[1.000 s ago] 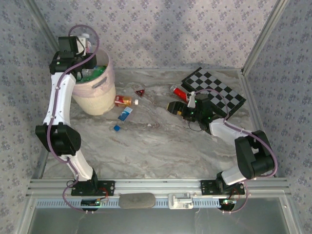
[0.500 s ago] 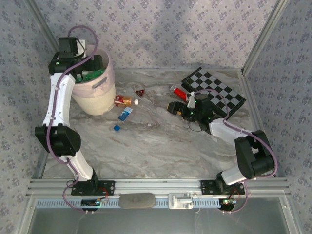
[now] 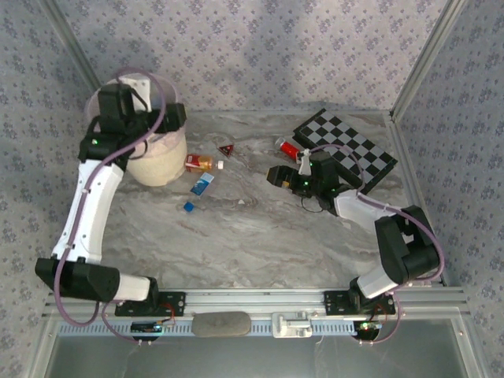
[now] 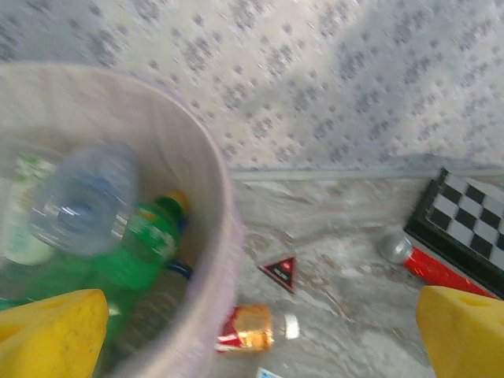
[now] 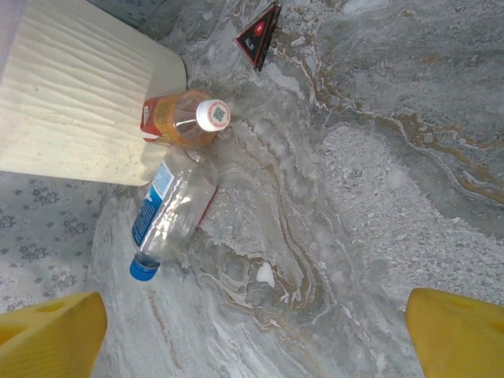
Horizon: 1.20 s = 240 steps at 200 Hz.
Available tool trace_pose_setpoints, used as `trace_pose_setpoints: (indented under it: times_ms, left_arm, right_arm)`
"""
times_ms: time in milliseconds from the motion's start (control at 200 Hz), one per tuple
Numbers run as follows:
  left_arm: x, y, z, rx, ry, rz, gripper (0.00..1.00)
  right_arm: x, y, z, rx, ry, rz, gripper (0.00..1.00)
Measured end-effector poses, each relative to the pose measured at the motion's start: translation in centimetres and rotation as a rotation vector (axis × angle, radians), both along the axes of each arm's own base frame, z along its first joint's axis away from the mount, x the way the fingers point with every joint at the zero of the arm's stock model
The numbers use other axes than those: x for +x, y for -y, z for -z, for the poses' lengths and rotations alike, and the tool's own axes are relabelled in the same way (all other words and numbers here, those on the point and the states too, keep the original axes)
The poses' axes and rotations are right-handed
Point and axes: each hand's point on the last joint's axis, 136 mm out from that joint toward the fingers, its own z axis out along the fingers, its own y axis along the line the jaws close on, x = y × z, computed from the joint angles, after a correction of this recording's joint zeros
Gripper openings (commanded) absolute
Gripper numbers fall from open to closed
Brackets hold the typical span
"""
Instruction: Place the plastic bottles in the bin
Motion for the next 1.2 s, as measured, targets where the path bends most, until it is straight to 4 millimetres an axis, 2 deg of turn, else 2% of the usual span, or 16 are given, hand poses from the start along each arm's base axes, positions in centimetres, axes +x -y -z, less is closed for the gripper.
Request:
trace_pose_setpoints:
  times_ms: [255, 395, 565, 730, 979, 1199]
  left_arm:
    - [-3.6, 5.5, 8.3, -0.006, -0.108, 0.133, 1.0]
    - [-5.1, 7.3, 13.4, 0.014, -0.192, 0.16, 1.0]
    - [-6.3, 6.5, 19.3, 0.042, -0.304, 0.102, 1.0]
    - [-6.0, 5.4, 24.0, 0.091, -0.372, 0.034, 1.0]
    - [-3.6, 5.1, 28.8, 0.15, -0.409, -0.021, 1.0]
    - [-2.2, 4.7, 32.6, 0.252, -0.478, -0.043, 0.98]
  right_arm:
    - [0.4, -1.6, 0.4, -0.001, -0.01, -0.029, 0.99]
    - [0.7, -2.0, 0.5, 0.006, -0.022, -0.028, 0.99]
    - [1.1, -2.3, 0.8, 0.021, -0.04, -0.015, 0.99]
    - [1.3, -3.2, 1.3, 0.028, -0.059, -0.023, 0.99]
    - [1.4, -4.5, 1.3, 0.038, -0.073, -0.038, 0.99]
    - [1.5, -4.6, 1.3, 0.038, -0.076, -0.035, 0.99]
